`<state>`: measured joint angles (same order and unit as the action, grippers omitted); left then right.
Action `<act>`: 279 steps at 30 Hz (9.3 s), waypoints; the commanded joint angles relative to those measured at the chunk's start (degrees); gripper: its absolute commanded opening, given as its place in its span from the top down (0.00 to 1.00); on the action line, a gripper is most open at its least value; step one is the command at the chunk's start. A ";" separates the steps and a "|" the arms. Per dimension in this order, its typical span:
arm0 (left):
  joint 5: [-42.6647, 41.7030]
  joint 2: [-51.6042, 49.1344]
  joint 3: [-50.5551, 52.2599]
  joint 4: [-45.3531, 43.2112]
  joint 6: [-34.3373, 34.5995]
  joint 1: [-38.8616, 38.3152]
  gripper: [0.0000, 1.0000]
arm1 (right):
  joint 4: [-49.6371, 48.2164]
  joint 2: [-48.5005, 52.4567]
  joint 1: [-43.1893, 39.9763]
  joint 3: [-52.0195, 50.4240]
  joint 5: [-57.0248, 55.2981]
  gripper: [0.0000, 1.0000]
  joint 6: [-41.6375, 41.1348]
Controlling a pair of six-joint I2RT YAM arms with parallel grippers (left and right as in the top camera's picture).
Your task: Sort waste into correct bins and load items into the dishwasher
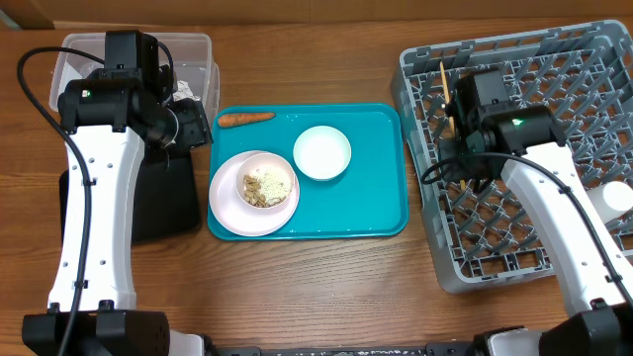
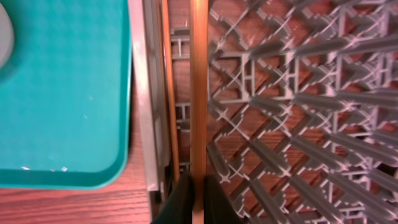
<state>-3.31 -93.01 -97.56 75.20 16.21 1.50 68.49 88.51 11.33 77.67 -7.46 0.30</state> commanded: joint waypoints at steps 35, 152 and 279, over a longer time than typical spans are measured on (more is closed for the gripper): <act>-2.05 -6.27 -0.85 -12.50 -3.56 -19.15 0.22 | -4.72 -9.25 -2.49 6.45 1.75 0.27 -3.98; 16.26 17.75 20.37 2.32 15.76 1.53 0.13 | -17.07 28.50 12.72 6.23 9.05 0.73 -14.10; 2.93 -9.38 20.35 -22.49 9.92 -27.85 0.19 | 2.14 10.38 -16.81 12.39 18.95 0.01 -7.32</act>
<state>0.38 -100.38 -77.17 53.52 27.18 -25.74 70.59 99.15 -5.54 89.95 10.70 -7.46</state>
